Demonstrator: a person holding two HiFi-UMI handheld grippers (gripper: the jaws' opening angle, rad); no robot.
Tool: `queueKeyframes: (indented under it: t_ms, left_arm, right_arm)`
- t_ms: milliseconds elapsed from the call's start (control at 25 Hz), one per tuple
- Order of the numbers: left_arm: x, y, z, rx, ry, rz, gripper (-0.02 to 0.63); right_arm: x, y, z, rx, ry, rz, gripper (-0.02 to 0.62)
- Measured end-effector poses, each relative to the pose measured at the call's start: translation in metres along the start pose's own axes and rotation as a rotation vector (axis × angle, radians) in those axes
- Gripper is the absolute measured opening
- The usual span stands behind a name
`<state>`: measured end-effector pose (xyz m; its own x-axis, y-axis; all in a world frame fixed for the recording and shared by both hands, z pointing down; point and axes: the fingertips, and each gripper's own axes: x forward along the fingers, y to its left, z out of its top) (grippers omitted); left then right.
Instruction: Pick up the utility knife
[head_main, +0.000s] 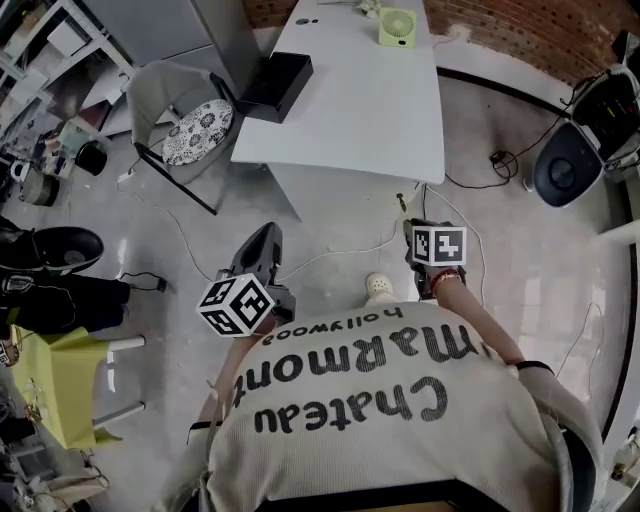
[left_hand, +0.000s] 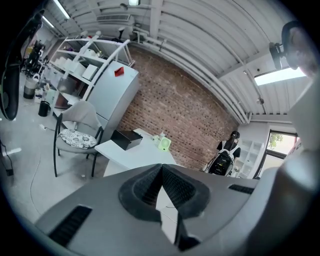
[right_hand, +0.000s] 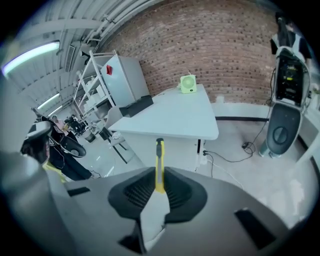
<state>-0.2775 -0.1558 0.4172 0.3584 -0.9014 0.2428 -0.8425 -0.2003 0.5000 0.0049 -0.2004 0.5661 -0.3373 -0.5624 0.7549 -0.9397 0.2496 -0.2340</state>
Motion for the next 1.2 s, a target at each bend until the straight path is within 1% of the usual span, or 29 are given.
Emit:
queueKeyframes:
  t_ms: [80, 160, 320, 400, 640, 800, 1080, 1200]
  left_arm:
    - [-0.008, 0.000, -0.003, 0.000, 0.003, -0.014, 0.000]
    - [-0.017, 0.000, -0.006, 0.001, 0.006, -0.027, 0.000]
    - [-0.036, 0.005, -0.010, 0.001, 0.006, -0.035, 0.000]
    - [-0.046, 0.010, -0.011, -0.001, 0.001, -0.033, 0.000]
    - [-0.071, 0.012, -0.010, 0.003, -0.024, -0.049, 0.000]
    - [-0.082, 0.007, -0.003, 0.026, -0.051, -0.053, 0.000]
    - [-0.089, -0.012, 0.004, 0.052, -0.074, -0.059, 0.000]
    - [-0.090, -0.020, 0.008, 0.056, -0.094, -0.064, 0.000]
  right_arm:
    - [-0.009, 0.014, -0.004, -0.003, -0.016, 0.013, 0.055]
    - [-0.017, 0.027, -0.006, 0.017, -0.035, 0.032, 0.055]
    - [-0.031, 0.052, -0.008, 0.120, -0.076, 0.093, 0.055]
    - [-0.039, 0.065, -0.009, 0.146, -0.095, 0.119, 0.055]
    - [-0.069, 0.102, -0.006, 0.121, -0.170, 0.163, 0.055]
    - [-0.089, 0.122, 0.000, 0.092, -0.224, 0.182, 0.055]
    - [-0.113, 0.136, 0.016, 0.089, -0.286, 0.208, 0.055]
    - [-0.124, 0.139, 0.023, 0.104, -0.308, 0.238, 0.055]
